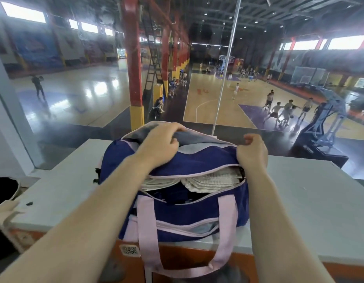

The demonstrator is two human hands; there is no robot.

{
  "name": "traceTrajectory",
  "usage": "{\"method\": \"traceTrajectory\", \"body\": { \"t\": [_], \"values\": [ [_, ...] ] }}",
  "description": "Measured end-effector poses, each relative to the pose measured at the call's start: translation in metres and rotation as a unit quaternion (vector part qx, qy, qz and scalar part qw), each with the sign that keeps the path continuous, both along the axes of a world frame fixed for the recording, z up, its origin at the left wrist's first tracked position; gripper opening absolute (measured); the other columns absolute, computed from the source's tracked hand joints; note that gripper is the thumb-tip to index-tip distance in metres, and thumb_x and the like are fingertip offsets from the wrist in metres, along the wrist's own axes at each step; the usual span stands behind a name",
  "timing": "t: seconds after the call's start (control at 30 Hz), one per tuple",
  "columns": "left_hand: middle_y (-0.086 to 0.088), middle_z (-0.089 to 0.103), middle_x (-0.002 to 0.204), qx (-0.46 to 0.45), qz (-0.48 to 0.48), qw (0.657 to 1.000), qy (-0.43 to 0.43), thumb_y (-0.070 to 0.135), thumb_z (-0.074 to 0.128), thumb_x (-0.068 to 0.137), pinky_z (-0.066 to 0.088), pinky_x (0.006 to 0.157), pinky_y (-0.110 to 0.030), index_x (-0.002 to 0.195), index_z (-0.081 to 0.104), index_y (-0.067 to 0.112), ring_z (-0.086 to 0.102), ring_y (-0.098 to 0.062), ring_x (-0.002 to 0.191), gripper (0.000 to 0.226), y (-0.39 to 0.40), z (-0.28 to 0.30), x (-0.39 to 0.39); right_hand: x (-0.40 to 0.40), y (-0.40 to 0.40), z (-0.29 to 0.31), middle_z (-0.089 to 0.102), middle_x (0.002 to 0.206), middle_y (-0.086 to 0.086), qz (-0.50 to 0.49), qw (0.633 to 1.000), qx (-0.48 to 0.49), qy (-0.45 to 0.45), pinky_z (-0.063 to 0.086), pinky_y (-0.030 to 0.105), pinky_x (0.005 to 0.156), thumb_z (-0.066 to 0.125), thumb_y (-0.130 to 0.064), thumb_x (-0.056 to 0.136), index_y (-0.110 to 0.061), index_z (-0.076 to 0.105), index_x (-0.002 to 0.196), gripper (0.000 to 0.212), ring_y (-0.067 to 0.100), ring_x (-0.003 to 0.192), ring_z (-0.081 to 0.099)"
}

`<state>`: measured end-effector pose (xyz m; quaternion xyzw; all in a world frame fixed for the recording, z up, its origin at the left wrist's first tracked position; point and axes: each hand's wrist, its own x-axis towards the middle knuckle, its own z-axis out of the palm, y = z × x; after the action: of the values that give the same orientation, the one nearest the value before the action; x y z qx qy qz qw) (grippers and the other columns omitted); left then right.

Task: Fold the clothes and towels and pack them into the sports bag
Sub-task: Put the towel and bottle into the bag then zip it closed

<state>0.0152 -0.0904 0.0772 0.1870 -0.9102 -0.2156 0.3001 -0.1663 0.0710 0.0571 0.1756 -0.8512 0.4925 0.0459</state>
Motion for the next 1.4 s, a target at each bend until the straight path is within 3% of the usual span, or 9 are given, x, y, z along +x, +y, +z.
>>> {"method": "traceTrajectory", "body": {
  "t": [0.13,0.27,0.33,0.43,0.57,0.67,0.83,1.1,1.4],
  "values": [
    [0.005,0.057,0.132,0.096,-0.065,0.990,-0.083,0.013,0.045,0.094,0.037,0.088,-0.025,0.125,0.055,0.026,0.052,-0.012,0.110,0.035,0.045,-0.007,-0.062,-0.010,0.004,-0.022,0.051,0.143,0.005,0.070,0.993,0.032,-0.092,0.034,0.041,0.111,0.042,-0.017,0.091,-0.022,0.043,0.143,0.053,0.030,0.130,0.046],
    [0.005,0.059,0.132,0.127,-0.073,0.985,-0.096,0.021,0.048,0.093,0.041,0.102,-0.035,0.127,0.057,0.027,0.052,-0.017,0.123,0.036,0.074,-0.027,-0.110,-0.019,0.003,-0.035,0.053,0.140,0.007,0.108,0.986,0.063,-0.113,0.037,0.044,0.109,0.042,-0.039,0.077,-0.025,0.042,0.144,0.068,0.032,0.128,0.048],
    [0.008,0.065,0.124,0.084,-0.028,0.995,-0.054,0.023,0.050,0.090,0.040,0.104,-0.041,0.120,0.064,0.030,0.055,-0.015,0.120,0.033,0.081,-0.039,-0.122,-0.034,0.000,-0.047,0.061,0.127,0.006,0.110,0.984,0.061,-0.123,0.042,0.045,0.104,0.044,-0.050,0.063,-0.032,0.055,0.130,0.070,0.028,0.121,0.053],
    [0.011,0.068,0.115,0.057,0.009,0.998,-0.015,0.028,0.054,0.089,0.041,0.100,-0.041,0.110,0.068,0.033,0.057,-0.013,0.114,0.026,0.079,-0.045,-0.131,-0.050,-0.003,-0.053,0.067,0.082,0.001,0.119,0.984,0.049,-0.127,0.050,0.048,0.088,0.043,-0.048,0.062,-0.032,0.064,0.069,0.028,0.025,0.089,0.059],
    [0.008,0.064,0.115,-0.002,0.008,0.999,-0.036,0.041,0.057,0.089,0.038,0.098,-0.041,0.111,0.066,0.037,0.055,-0.017,0.115,0.025,0.074,-0.044,-0.138,-0.047,0.003,-0.041,0.067,0.083,0.007,0.128,0.984,0.030,-0.117,0.047,0.039,0.078,0.043,-0.033,0.090,-0.016,0.063,0.071,0.033,0.028,0.083,0.058],
    [0.004,0.063,0.111,-0.032,0.034,0.998,-0.036,0.045,0.057,0.090,0.037,0.095,-0.041,0.112,0.068,0.036,0.054,-0.019,0.112,0.027,0.076,-0.047,-0.142,-0.049,0.009,-0.038,0.043,0.058,0.001,0.124,0.989,0.025,-0.075,0.033,0.032,0.060,0.049,-0.017,0.094,-0.018,0.044,0.056,0.038,0.023,0.065,0.041],
    [0.002,0.061,0.108,-0.065,0.058,0.996,-0.016,0.041,0.058,0.088,0.037,0.089,-0.038,0.109,0.069,0.035,0.054,-0.020,0.108,0.024,0.080,-0.051,-0.147,-0.039,0.018,-0.029,0.035,0.046,-0.001,0.101,0.992,0.072,-0.024,0.025,0.029,0.046,0.054,-0.029,0.096,-0.015,0.037,0.047,0.053,0.017,0.048,0.032],
    [0.005,0.061,0.105,-0.096,0.079,0.992,0.012,0.035,0.058,0.087,0.041,0.086,-0.038,0.103,0.068,0.028,0.056,-0.019,0.100,0.020,0.083,-0.054,-0.146,-0.029,0.015,-0.028,0.057,0.061,0.009,0.111,0.993,-0.029,0.008,0.039,0.031,0.056,0.062,-0.036,0.088,-0.002,0.057,0.061,0.044,0.019,0.058,0.047],
    [0.006,0.065,0.088,-0.057,0.054,0.996,0.038,0.045,0.055,0.091,0.046,0.069,-0.037,0.088,0.073,0.027,0.059,-0.016,0.082,0.026,0.074,-0.059,-0.146,-0.034,0.007,-0.047,0.055,0.062,-0.010,0.106,0.992,-0.062,0.002,0.047,0.044,0.079,0.045,-0.036,0.093,-0.035,0.053,0.057,0.037,0.014,0.070,0.053]
  ]
}}
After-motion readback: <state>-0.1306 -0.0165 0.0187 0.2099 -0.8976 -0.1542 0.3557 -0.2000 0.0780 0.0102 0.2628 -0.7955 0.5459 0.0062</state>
